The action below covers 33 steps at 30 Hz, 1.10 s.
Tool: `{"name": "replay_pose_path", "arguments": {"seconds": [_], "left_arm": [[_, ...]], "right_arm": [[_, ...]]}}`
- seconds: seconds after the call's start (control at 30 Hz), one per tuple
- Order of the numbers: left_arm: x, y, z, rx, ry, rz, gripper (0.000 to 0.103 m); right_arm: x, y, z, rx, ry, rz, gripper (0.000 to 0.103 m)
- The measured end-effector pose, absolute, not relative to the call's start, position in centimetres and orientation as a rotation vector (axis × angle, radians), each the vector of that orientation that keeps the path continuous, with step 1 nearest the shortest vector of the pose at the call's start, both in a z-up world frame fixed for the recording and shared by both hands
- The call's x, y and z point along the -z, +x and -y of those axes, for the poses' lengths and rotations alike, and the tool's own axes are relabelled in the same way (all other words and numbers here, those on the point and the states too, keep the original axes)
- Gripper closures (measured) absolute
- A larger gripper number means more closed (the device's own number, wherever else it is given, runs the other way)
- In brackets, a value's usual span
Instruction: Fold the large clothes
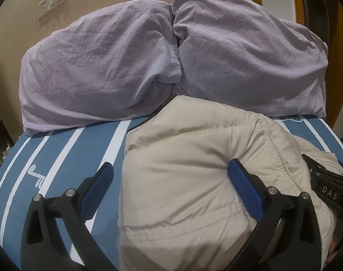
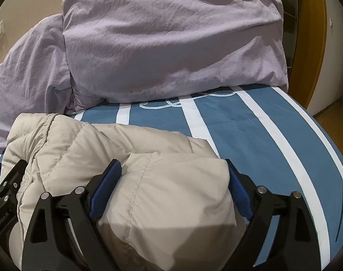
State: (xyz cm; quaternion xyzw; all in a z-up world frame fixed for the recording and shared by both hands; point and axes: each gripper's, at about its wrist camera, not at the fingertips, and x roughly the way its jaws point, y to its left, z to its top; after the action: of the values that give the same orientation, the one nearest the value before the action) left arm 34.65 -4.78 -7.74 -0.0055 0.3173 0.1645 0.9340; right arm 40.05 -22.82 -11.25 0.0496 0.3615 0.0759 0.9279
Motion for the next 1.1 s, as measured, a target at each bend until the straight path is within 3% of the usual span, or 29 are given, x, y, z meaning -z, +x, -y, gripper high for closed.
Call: {"name": "replay_pose_path", "arguments": {"seconds": [1.1], "left_arm": [[7.67, 34.51, 4.55, -0.331, -0.024, -0.643, 0.002]], "right_arm": [[11.41, 39.86, 23.10, -0.172, 0.128, -0.722, 0.012]]}}
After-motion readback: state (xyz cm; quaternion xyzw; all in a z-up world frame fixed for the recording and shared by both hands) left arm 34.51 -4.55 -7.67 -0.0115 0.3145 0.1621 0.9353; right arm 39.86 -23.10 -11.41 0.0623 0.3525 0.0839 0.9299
